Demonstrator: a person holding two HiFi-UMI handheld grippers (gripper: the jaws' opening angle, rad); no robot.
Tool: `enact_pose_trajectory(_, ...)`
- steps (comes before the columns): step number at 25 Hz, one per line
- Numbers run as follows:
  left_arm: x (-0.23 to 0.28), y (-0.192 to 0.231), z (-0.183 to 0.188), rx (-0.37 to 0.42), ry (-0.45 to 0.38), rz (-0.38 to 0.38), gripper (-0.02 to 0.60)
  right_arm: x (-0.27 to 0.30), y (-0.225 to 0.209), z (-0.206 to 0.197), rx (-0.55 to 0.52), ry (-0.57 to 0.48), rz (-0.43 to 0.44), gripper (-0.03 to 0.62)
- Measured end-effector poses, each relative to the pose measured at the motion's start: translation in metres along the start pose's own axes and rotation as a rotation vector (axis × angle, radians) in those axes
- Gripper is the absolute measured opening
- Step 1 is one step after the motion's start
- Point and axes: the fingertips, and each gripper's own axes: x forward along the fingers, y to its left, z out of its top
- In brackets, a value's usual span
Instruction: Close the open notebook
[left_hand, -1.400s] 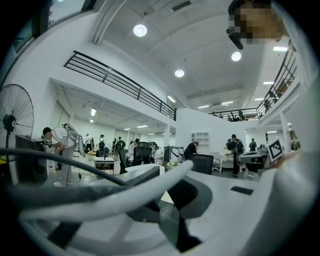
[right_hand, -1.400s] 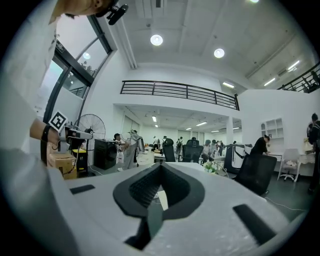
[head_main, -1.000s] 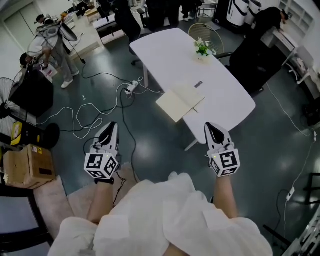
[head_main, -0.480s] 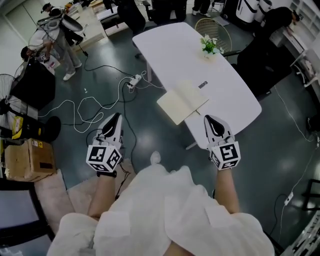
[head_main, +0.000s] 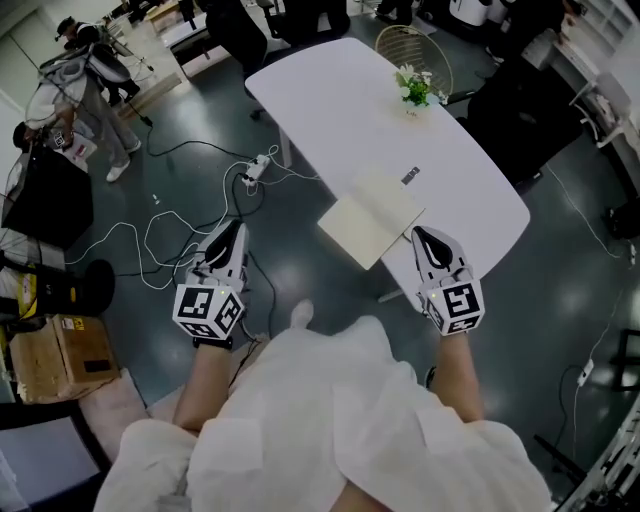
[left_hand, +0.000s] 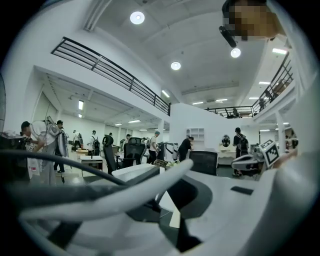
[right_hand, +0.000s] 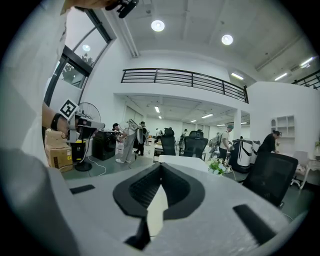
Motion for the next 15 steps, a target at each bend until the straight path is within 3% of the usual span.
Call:
enact_pose_trajectory(8, 0.057, 0.070, -0.001, 0.041, 0.052, -0.110, 0.031, 0.067, 0.016, -0.010, 0.039, 0.045, -0.070, 0.005)
enact_pose_trajectory(15, 0.097, 0.088, -0.018, 0.047, 0.107, -0.235, 0.031, 0.097, 0.039, -0.027, 0.044, 0.129, -0.118, 0.005)
